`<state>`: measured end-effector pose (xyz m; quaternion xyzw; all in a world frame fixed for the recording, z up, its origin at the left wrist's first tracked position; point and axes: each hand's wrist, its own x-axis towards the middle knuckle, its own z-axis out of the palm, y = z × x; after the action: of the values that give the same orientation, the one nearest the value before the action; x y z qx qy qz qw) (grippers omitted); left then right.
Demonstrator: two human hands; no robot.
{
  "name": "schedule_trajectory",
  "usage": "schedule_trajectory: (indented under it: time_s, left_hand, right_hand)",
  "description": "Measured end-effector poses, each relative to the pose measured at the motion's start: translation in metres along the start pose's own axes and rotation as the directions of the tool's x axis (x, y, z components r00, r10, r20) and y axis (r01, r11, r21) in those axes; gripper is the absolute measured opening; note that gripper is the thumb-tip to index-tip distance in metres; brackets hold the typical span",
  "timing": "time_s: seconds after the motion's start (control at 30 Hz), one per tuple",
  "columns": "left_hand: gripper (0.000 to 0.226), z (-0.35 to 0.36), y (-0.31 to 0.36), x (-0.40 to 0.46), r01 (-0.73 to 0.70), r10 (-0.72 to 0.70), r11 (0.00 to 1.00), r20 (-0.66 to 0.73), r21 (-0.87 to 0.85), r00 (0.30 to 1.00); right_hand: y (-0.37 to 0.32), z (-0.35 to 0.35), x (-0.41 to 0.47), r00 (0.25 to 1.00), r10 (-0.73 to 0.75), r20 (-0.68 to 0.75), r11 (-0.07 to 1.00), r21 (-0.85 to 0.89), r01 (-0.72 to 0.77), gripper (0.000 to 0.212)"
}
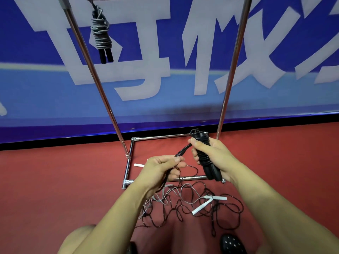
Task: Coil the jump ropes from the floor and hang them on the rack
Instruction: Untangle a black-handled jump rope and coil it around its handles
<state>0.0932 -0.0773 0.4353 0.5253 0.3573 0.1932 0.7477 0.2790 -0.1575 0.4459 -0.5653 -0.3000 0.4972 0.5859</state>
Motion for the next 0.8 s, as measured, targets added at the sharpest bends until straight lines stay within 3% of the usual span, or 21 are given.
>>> schedule_trajectory:
  time_s: [0.1,0.17,0.27,0.37,0.6,0.8]
  left_hand:
    - [0.013,-0.003,0.002,0.001,-0.13,0.163,0.957,-0.11,0.259,0.98]
    - [0.016,-0.002,0.002,-0.001,-0.176,0.247,0.896,-0.13,0.408,0.96]
    - [0.026,0.0,0.003,-0.004,-0.19,0.306,0.838,-0.152,0.511,0.94]
    - [0.028,0.001,0.004,-0.004,-0.17,0.315,0.805,-0.166,0.569,0.935]
    - [0.032,0.001,0.004,-0.004,-0.169,0.349,0.711,-0.133,0.683,0.928]
    - [0.033,0.003,0.001,-0.008,-0.149,0.315,0.657,-0.089,0.739,0.945]
  right_hand:
    - [0.003,0.002,0.001,0.999,0.035,-0.018,0.999,-0.028,-0.035,0.037]
    - [0.004,0.005,0.004,0.997,0.078,-0.026,0.997,0.028,-0.078,0.037]
    - [0.002,0.005,0.006,0.987,0.158,0.037,0.968,0.192,-0.162,0.044]
    - [0.002,0.004,0.005,0.977,0.196,0.087,0.954,0.214,-0.21,0.04]
    - [0.015,0.005,0.008,0.985,0.165,0.057,0.981,0.09,-0.169,0.03]
    - [0.025,0.01,0.004,0.983,0.184,0.019,0.964,-0.197,-0.176,0.038]
